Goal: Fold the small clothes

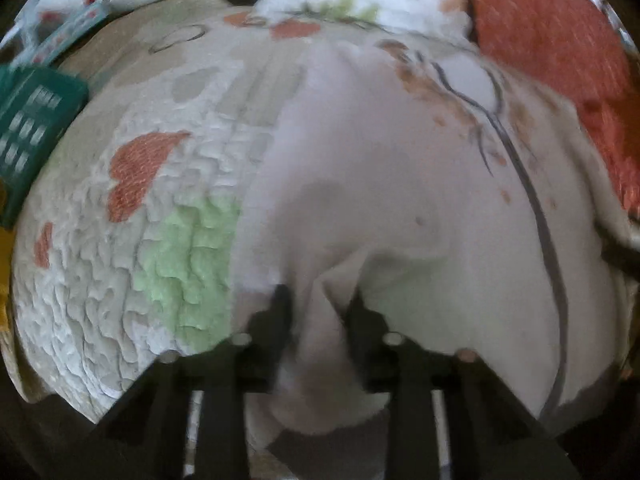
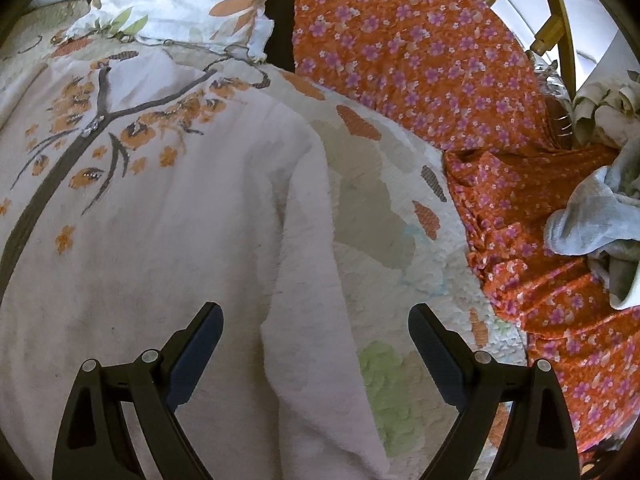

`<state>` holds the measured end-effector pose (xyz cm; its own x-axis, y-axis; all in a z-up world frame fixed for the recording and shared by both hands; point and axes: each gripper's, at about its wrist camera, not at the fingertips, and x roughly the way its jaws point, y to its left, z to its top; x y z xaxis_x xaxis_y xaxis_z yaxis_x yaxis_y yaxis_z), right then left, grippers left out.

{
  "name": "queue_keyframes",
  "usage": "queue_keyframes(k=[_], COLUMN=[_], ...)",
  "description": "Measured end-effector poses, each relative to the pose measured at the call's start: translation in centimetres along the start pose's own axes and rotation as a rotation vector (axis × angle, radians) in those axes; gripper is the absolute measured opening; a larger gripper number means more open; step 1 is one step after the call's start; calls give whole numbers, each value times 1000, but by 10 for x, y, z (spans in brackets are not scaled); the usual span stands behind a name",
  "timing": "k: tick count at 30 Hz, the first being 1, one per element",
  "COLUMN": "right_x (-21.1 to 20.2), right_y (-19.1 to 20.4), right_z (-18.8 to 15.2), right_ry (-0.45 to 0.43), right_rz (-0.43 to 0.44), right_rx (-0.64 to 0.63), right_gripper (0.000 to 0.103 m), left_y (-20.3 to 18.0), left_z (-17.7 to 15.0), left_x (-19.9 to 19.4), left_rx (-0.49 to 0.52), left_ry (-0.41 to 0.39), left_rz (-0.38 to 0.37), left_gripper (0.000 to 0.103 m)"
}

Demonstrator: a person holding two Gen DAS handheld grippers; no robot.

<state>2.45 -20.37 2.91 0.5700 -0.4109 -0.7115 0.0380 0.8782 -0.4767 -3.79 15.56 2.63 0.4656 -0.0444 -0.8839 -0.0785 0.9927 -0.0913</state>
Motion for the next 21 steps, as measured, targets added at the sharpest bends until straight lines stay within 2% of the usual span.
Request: queue_keyframes(k=[4, 6, 8, 9, 10, 12, 13, 15, 17, 19, 21], right_x=[2, 1, 1, 1, 1, 0, -2, -4, 0, 5, 9], right_y=[-2, -11, -18, -23, -28, -45, -57, -88, -124, -147, -161], right_z=[1, 2, 3, 4, 5, 7, 8, 4, -13, -33, -58], right_ry=[5, 3, 4, 5, 4, -2, -11, -30, -21, 29, 70], right_rz=[15, 20, 21, 21, 25, 51, 69, 89, 106, 144, 244], right_rx=[19, 53, 79, 93, 109, 154, 190, 283, 385, 475, 542], right_gripper=[95, 95, 95, 95, 95, 95, 95, 96, 96, 96, 95], left_y=[57, 101, 131, 142, 149, 148, 140, 115, 91, 67, 53], left_z=[21, 28, 28, 27, 25, 23, 23, 27, 29, 33, 36], left_x=[-25, -41, -51, -56, -59, -67, -71, -76, -82, -84, -83], left_rx=[-204, -359, -466, -508, -536, -556, -538, -473, -413, -355, -321], left_ry=[-88, -141, -175, -178, -181, -208, -221, -257, -290, -305, -304], left_rz=[151, 312, 438, 476, 480, 413, 391, 344, 284, 220, 172], left_gripper=[11, 11, 15, 17, 17, 23, 27, 42, 46, 52, 56])
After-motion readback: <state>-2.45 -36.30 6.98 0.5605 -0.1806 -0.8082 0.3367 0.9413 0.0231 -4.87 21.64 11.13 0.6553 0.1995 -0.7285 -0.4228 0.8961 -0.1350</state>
